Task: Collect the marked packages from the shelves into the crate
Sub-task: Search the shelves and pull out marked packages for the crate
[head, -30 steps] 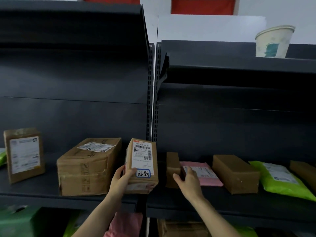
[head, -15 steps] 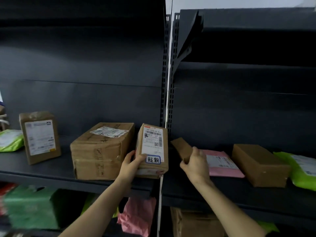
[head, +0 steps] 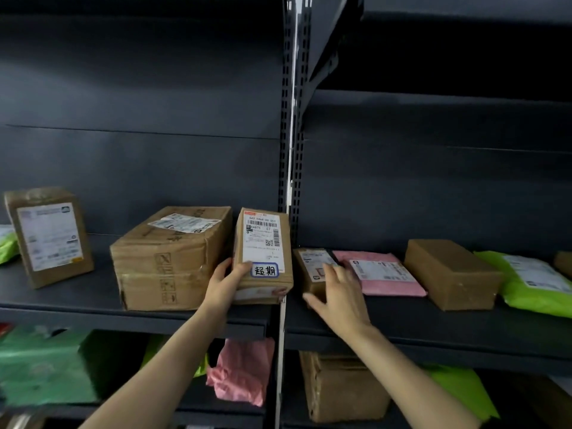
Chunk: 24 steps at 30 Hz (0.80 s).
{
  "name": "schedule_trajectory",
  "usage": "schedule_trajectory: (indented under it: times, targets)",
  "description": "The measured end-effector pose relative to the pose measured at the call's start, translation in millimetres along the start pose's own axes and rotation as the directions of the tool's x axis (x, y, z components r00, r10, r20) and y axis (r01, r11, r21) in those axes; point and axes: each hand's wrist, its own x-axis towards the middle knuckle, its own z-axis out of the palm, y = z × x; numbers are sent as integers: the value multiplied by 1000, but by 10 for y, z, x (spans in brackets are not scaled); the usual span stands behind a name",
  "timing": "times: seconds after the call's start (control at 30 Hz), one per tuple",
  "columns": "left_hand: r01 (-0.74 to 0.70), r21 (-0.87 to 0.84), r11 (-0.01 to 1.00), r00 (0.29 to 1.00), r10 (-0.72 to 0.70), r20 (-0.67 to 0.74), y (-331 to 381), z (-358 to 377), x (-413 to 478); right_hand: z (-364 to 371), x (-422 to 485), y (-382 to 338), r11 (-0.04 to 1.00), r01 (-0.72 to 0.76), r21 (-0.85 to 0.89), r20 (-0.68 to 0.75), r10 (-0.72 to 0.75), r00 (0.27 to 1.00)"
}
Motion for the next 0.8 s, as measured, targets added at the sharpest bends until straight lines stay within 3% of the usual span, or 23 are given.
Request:
schedule_trajectory:
  times: [0.1,0.23,0.3,0.47,0.67,0.8]
  targets:
    - [10,-27,1000,1000,-10,6,-34,-22,23,-107,82,108,970,-198,144,-61,208,976]
    - [24,-74,997,999,-22,27,-91,-30,79,-97,181,93,905,-416,92,171,397,902]
    - [42,-86,995,998,-39,38,-112,-39,104,-49,209,32,879,-473,60,217,450,866]
    - [65,-90,994,997,-61,54,-115,-52,135,-56,255,-12,857,-501,121,264,458,849]
    - [68,-60,996,997,-65,50,-127,-32,154,-170,86,85,859,-494,135,164,473,866]
    - [64,-50,997,996,-61,65,-115,8,125,-179,19,114,869,-478,129,238,441,866]
